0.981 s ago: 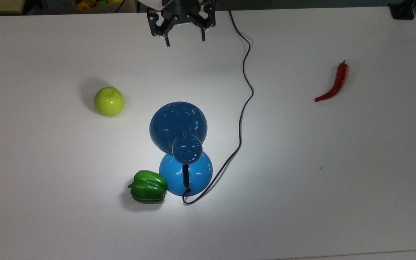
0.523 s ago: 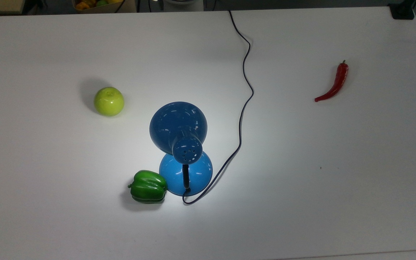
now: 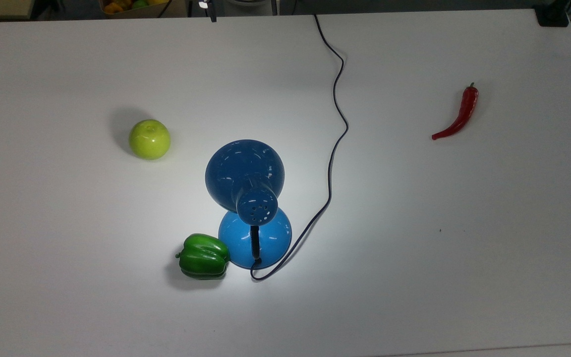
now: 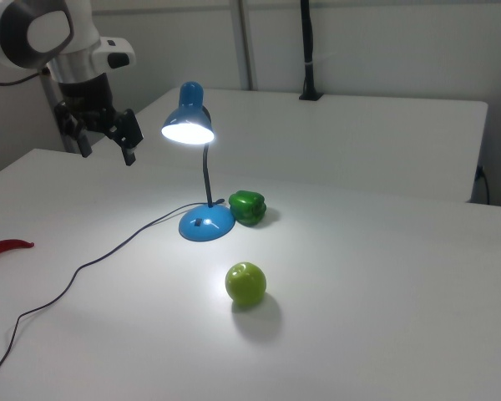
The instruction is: Turn on desk lamp
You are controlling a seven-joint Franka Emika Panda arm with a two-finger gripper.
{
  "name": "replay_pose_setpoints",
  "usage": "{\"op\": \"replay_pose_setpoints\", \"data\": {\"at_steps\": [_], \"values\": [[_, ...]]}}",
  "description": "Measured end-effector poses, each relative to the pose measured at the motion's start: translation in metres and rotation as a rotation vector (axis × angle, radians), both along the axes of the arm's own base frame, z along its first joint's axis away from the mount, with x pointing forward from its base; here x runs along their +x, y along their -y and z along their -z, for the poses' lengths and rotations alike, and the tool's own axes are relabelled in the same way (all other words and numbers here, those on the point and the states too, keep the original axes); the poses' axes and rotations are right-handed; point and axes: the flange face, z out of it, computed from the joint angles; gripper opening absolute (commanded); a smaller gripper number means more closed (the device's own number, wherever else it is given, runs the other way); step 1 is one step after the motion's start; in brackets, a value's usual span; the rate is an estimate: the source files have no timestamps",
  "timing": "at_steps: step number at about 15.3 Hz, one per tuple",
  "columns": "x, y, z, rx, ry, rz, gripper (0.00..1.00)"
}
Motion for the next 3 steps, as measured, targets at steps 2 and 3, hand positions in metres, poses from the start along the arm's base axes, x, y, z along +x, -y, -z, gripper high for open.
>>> {"op": "replay_pose_setpoints", "data": {"at_steps": [2, 3], "values": [[0.0021, 0.0033, -0.0004, 0.0, 0.01, -0.001, 1.0], [0.0033, 0.004, -0.0011, 0.001, 0.02, 0.0, 1.0]]}}
